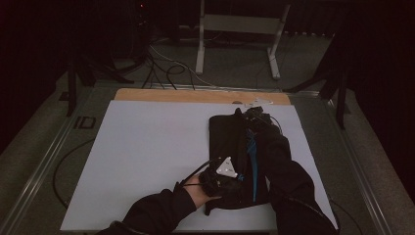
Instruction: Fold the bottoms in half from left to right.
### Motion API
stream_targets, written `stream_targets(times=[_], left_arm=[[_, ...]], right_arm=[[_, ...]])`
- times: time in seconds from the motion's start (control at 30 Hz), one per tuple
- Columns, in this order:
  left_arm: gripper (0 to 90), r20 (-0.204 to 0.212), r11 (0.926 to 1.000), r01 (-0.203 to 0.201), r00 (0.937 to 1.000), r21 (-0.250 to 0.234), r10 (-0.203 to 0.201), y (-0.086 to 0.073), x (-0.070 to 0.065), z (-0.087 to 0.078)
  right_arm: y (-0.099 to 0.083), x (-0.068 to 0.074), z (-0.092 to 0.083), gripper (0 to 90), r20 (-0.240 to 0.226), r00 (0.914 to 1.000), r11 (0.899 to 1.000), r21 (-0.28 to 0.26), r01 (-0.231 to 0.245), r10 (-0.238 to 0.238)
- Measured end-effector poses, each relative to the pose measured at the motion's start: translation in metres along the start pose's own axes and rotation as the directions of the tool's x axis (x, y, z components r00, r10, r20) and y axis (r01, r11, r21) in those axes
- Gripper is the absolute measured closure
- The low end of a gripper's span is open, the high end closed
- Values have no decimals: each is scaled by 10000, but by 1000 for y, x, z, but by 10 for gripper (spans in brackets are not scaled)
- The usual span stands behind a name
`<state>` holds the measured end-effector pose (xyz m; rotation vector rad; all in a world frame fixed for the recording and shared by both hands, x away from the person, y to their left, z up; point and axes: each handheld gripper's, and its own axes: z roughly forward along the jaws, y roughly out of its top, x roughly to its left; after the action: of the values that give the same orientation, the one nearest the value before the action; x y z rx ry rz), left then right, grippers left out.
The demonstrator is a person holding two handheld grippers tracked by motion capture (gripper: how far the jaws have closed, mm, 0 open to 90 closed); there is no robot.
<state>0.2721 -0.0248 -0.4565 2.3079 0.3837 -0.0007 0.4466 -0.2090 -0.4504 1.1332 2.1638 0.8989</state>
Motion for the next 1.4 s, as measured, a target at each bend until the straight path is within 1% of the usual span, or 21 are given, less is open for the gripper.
stream_targets(times=[0.03, 0.07, 0.1, 0.13, 0.17, 0.33, 0.47, 0.57, 0.63, 0.67, 0.7, 0.8, 0.83, 0.87, 0.97, 1.03, 1.1, 1.23, 1.27, 1.4], left_arm=[[853, -3, 10000, 4, 10000, -23, -4, 1, 0, 2], [853, 16, 9999, -84, 10000, 55, 84, 3, 1, 4], [853, 36, 10000, -59, 10000, 48, 59, 4, 0, 6], [853, 34, 9999, -140, 9999, 70, 140, 5, 1, 7], [853, 76, 10000, -67, 9999, 19, 67, 6, 0, 9], [853, 151, 10000, -79, 9999, -11, 79, 10, 0, 18], [853, 194, 9999, -126, 9997, 98, 124, 11, 1, 24], [852, 289, 9996, -134, 9995, 235, 127, 12, 3, 29], [852, 296, 9997, -114, 9995, 233, 107, 12, 3, 30], [852, 293, 9996, -97, 9995, 272, 89, 13, 2, 33], [852, 308, 9995, -90, 9995, 295, 81, 14, 2, 35], [852, 312, 9992, -146, 9994, 381, 134, 15, 2, 38], [852, 310, 9989, -199, 9993, 414, 186, 16, 2, 39], [852, 326, 9990, -155, 9994, 429, 141, 16, 2, 41], [852, 362, 9989, -68, 9993, 472, 51, 16, 3, 45], [852, 350, 9986, -104, 9993, 512, 86, 16, 3, 46], [852, 351, 9984, -59, 9994, 566, 39, 15, 4, 50], [851, 330, 9978, -22, 9995, 662, 0, 15, 5, 54], [851, 328, 9974, 0, 9995, 719, -23, 15, 6, 57], [848, 371, 9967, 46, 9993, 809, -76, 15, 8, 63]], right_arm=[[0, -1, 0, 875, 12, 10000, 10000, 18, -17, 17], [-1, -2, 0, 875, 38, 10000, 10000, 22, 11, -11], [-1, -3, 0, 875, 74, 10000, 10000, 58, 0, 0], [-2, -4, 0, 875, 64, 10000, 10000, 59, -37, 36], [-3, -5, 1, 875, 113, 9999, 10000, 71, -55, 54], [-6, -9, 2, 875, 141, 9999, 9999, 118, -100, 98], [-8, -12, 3, 875, 179, 9998, 9999, 118, -111, 109], [-10, -13, 3, 875, 125, 9998, 9998, 106, -151, 150], [-11, -14, 4, 875, 85, 9999, 9999, 92, -132, 132], [-12, -14, 4, 875, 86, 9999, 9999, 96, -100, 99], [-15, -16, 5, 875, 99, 9998, 9997, 155, -201, 200], [-19, -18, 8, 875, 155, 9997, 9995, 279, -178, 174], [-21, -19, 9, 875, 145, 9996, 9992, 316, -238, 233], [-22, -19, 10, 875, 221, 9995, 9991, 350, -244, 237], [-26, -22, 12, 875, 198, 9992, 9987, 360, -361, 354], [-27, -23, 12, 875, 232, 9992, 9986, 391, -348, 339], [-29, -24, 14, 874, 222, 9988, 9981, 426, -435, 426], [-30, -24, 17, 873, 213, 9991, 9984, 419, -377, 368], [-30, -25, 18, 872, 246, 9992, 9984, 453, -325, 314], [-35, -25, 25, 866, 266, 9989, 9968, 688, -398, 381]])
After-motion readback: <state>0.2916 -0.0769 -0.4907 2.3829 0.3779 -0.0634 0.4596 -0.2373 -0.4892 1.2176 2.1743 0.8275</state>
